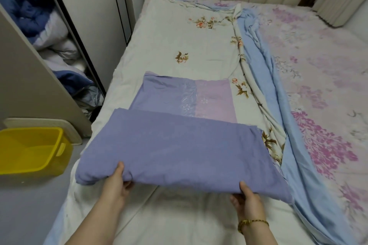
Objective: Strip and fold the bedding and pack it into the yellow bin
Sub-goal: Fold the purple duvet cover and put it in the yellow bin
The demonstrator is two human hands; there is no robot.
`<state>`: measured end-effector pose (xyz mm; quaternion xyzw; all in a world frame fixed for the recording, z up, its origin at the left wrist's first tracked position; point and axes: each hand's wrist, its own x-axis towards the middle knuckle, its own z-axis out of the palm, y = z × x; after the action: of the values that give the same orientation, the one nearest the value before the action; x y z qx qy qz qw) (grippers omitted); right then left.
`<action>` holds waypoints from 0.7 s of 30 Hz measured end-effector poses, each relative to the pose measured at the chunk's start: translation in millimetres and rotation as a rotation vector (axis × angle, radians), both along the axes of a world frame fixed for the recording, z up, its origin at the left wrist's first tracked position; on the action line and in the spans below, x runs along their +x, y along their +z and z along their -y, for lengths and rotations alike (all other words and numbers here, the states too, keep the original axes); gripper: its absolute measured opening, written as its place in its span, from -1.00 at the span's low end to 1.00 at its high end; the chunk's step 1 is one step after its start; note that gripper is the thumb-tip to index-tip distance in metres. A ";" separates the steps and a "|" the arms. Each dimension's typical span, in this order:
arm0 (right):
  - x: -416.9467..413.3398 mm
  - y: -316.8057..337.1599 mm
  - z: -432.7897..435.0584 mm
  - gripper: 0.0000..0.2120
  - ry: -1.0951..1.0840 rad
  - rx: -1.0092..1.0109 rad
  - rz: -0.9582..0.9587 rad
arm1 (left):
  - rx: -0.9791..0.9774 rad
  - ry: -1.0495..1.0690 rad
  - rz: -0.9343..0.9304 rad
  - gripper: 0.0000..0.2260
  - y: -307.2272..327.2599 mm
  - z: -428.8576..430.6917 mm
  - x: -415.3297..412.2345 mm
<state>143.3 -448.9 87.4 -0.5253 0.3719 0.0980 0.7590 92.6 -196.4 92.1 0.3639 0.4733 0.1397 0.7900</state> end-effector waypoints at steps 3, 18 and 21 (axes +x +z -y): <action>-17.5 30.6 4.2 -0.88 0.004 -0.013 0.048 | 0.112 -0.019 0.040 -0.74 25.2 0.8 -17.4; -41.6 82.1 13.4 -0.83 0.002 -0.388 0.167 | 0.493 0.035 -0.134 -0.57 67.8 -10.6 -50.8; -9.5 83.4 5.6 -0.73 0.057 -0.491 0.203 | 0.486 0.034 -0.177 -0.58 71.5 -19.9 -18.8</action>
<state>133.8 -454.5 170.7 -0.7112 0.2917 -0.0268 0.6391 73.8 -176.5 163.6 0.5457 0.4991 0.2303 0.6325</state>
